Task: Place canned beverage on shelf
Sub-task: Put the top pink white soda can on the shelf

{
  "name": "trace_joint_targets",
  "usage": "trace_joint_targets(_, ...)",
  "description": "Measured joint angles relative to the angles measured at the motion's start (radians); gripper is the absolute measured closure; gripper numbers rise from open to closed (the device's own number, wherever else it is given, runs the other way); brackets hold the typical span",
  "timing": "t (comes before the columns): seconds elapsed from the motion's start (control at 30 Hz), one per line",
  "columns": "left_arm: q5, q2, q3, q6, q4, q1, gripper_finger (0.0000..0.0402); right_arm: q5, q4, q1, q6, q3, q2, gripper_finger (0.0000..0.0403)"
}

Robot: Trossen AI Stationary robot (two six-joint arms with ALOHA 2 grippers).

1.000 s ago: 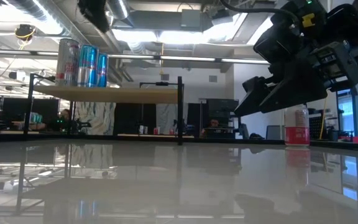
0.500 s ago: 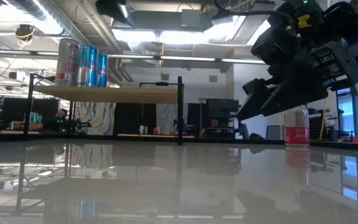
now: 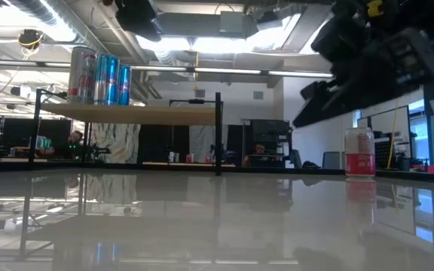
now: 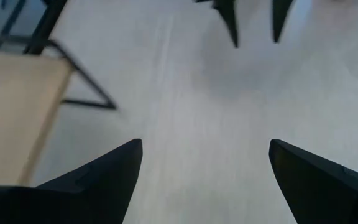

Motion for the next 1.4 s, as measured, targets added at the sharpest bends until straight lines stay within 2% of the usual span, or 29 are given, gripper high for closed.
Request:
trace_joint_targets(0.1, -0.037, 0.001, -0.108, 0.032, 0.158, -0.050, 0.0061, 0.042, -0.084, 0.000, 0.010, 0.000, -0.092, 0.0110)
trace_joint_targets(0.3, -0.033, 0.011, -0.342, 0.057, 0.566, -0.083, 0.0061, 0.203, -0.336, 0.000, 0.070, 0.036, -0.287, 0.0110)
trace_joint_targets(0.4, -0.029, 0.014, -0.475, 0.087, 0.779, -0.095, 0.0061, 0.314, -0.506, 0.000, 0.117, 0.114, -0.346, 0.0110)
trace_joint_targets(0.53, -0.030, 0.028, -0.626, 0.127, 1.075, -0.096, 0.0061, 0.510, -0.755, -0.013, 0.175, 0.266, -0.363, 0.0110)
trace_joint_targets(0.63, -0.026, 0.043, -0.686, 0.134, 1.198, -0.096, 0.0061, 0.630, -0.925, -0.067, 0.217, 0.384, -0.355, 0.0110)
trace_joint_targets(0.73, -0.027, 0.049, -0.713, 0.134, 1.205, -0.096, 0.0061, 0.689, -1.033, -0.159, 0.251, 0.463, -0.354, 0.0110)
trace_joint_targets(0.97, -0.030, 0.130, -0.725, 0.133, 1.262, -0.107, 0.0061, 0.650, -1.133, -0.465, 0.272, 0.527, -0.354, 0.0110)
trace_joint_targets(1.17, -0.029, 0.193, -0.725, 0.125, 1.320, -0.127, 0.0061, 0.444, -1.135, -0.741, 0.215, 0.527, -0.348, 0.0110)
trace_joint_targets(1.4, -0.030, 0.196, -0.724, 0.125, 1.365, -0.128, 0.0061, 0.316, -1.134, -0.891, 0.142, 0.529, -0.273, 0.0110)
